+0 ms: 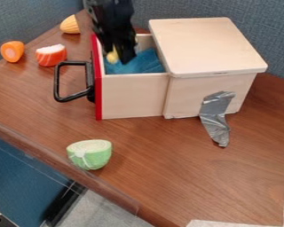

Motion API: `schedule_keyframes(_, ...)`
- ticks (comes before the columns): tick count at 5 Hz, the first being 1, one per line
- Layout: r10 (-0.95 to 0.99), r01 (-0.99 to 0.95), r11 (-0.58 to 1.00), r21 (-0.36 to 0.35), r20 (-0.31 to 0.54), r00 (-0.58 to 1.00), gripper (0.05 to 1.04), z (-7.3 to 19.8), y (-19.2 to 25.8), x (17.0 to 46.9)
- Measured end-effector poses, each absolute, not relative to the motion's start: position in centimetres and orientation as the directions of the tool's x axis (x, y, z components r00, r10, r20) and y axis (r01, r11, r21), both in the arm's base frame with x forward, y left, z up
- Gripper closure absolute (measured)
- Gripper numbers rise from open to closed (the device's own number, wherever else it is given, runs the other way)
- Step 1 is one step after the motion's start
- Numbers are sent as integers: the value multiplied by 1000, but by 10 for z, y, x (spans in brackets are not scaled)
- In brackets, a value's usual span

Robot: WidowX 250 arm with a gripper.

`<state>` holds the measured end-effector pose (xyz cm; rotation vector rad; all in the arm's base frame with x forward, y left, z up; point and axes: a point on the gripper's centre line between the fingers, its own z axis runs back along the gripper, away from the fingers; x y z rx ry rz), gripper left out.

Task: Removed the yellow object from the drawer

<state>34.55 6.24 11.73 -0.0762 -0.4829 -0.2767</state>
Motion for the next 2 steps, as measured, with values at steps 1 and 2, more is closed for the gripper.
schedule_keyframes(1, -223, 265, 964, -9, 508, 832, 477, 139, 73, 333)
schedule_keyframes(2, -186, 217, 976, 1, 515, 837, 477, 149, 95, 316)
